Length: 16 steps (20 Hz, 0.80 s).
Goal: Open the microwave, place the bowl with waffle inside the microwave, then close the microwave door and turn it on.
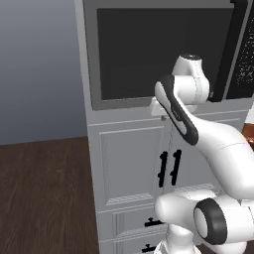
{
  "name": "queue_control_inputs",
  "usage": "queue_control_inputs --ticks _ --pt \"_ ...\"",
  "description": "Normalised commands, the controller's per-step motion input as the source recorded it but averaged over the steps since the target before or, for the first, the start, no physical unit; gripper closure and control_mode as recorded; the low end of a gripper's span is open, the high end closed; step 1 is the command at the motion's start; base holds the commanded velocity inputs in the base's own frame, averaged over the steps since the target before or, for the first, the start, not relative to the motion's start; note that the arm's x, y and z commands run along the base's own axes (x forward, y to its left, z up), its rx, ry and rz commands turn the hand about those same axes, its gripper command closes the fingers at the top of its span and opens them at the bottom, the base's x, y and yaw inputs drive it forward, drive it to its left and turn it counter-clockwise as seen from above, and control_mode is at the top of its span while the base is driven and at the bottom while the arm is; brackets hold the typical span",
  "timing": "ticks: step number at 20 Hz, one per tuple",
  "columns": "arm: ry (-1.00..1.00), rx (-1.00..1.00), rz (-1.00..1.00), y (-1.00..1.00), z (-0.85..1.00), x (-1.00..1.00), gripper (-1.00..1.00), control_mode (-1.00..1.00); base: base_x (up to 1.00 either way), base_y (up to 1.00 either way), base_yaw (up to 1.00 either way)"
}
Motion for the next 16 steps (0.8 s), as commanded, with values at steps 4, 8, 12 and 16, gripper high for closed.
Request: queue_control_inputs --ticks 4,8,12,16 --pt "-0.03 0.0 0.0 0.0 0.0 -0.31 -1.0 -1.0 0.0 0.0 0.0" --pt "0.0 -0.01 0.0 0.0 -0.24 -0.64 -1.0 -1.0 0.0 0.0 0.0" --pt "0.0 -0.06 0.0 0.0 -0.4 -0.61 -1.0 -1.0 0.0 0.0 0.0" --pt "0.0 -0.12 0.0 0.0 -0.34 -0.47 -1.0 -1.0 0.0 0.0 0.0"
